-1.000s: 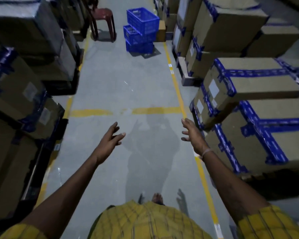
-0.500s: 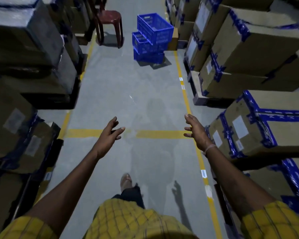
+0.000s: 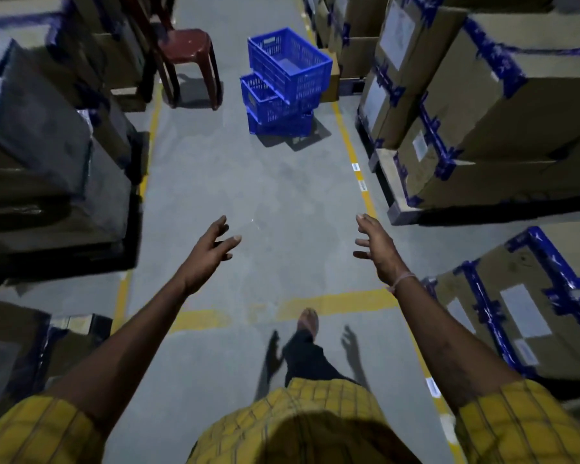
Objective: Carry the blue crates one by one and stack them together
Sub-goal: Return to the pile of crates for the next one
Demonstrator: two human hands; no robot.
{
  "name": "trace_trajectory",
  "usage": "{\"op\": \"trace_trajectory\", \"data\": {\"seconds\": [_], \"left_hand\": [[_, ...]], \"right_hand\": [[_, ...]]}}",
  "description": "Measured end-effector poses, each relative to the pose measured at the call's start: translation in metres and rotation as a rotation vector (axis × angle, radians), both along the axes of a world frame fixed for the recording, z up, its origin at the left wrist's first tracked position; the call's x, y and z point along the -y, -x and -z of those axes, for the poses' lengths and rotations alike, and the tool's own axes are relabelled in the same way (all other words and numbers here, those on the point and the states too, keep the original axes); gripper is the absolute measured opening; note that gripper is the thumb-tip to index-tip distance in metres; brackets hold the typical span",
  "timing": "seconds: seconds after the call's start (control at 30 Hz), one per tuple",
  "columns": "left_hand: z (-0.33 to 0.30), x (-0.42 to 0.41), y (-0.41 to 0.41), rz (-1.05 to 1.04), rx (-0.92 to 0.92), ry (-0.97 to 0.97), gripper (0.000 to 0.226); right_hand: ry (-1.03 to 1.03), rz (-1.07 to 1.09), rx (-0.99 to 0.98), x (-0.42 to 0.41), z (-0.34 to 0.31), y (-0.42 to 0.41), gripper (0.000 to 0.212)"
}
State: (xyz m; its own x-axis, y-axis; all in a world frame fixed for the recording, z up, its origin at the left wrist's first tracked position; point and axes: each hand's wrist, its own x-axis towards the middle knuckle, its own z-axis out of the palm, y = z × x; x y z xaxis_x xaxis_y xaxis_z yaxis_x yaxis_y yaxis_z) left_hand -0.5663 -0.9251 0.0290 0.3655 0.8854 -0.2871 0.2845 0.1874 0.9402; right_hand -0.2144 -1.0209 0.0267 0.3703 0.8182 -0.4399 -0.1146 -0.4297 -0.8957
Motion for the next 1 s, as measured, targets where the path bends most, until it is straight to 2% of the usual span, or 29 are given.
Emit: {"op": "trace_trajectory", "data": {"seconds": [0.1, 0.17, 0.27, 0.4, 0.47, 0.73, 0.87, 1.0], "left_hand": [[0.012, -0.071, -0.016, -0.007, -0.007, 0.006, 0.072], [0.022, -0.127, -0.032, -0.031, -0.015, 0.002, 0.071], [0.021, -0.201, -0.061, -0.047, -0.025, 0.027, 0.071], [0.005, -0.302, -0.101, -0.053, -0.007, 0.011, 0.07], [-0.004, -0.349, -0.119, -0.074, 0.009, 0.022, 0.07], [0.006, -0.525, -0.163, -0.079, 0.017, 0.055, 0.071], [0.02, -0.639, -0.18, -0.042, 0.017, 0.043, 0.071], [0.023, -0.757, -0.196, -0.015, -0.002, 0.06, 0.072]], "right_hand": [[0.011, 0.009, 0.028, -0.07, 0.009, -0.021, 0.12], [0.002, 0.016, 0.021, -0.129, 0.02, -0.042, 0.125], [0.042, -0.005, 0.013, -0.212, 0.021, -0.067, 0.12], [0.036, -0.035, 0.0, -0.322, 0.011, -0.103, 0.08], [0.044, -0.056, 0.015, -0.371, 0.002, -0.117, 0.072], [0.042, -0.065, 0.037, -0.557, -0.006, -0.164, 0.078], [0.042, -0.037, 0.052, -0.658, 0.007, -0.178, 0.087], [0.084, -0.005, 0.049, -0.759, 0.017, -0.181, 0.084]]}}
